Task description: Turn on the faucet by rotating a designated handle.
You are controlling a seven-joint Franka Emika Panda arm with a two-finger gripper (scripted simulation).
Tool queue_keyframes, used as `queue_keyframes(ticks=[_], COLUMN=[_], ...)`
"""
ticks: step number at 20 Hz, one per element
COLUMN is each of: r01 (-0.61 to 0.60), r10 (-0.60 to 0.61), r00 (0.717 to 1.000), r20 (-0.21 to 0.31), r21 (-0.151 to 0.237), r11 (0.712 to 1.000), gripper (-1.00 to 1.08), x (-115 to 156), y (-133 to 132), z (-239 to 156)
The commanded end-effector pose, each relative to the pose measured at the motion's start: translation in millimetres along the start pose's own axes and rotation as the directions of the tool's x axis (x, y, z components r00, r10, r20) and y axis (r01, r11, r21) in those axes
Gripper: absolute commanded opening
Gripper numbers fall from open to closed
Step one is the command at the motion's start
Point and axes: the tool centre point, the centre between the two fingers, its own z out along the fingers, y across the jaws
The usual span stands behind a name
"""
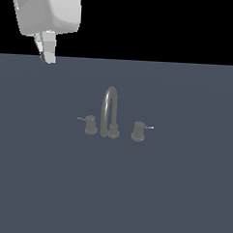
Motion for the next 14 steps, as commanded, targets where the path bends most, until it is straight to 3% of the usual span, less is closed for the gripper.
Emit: queue_keyframes(ticks=[1, 14], r01=[-0.048, -0.265], r10=[0.048, 0.265], r00=[0.999, 0.964], r20=[0.000, 0.000], r21=[0.002, 0.005], r11=[0.999, 0.964], gripper=[-1.00, -1.00], x=[3.6, 28.7], y=[-10.7, -56.4], z=[11.7, 65.5])
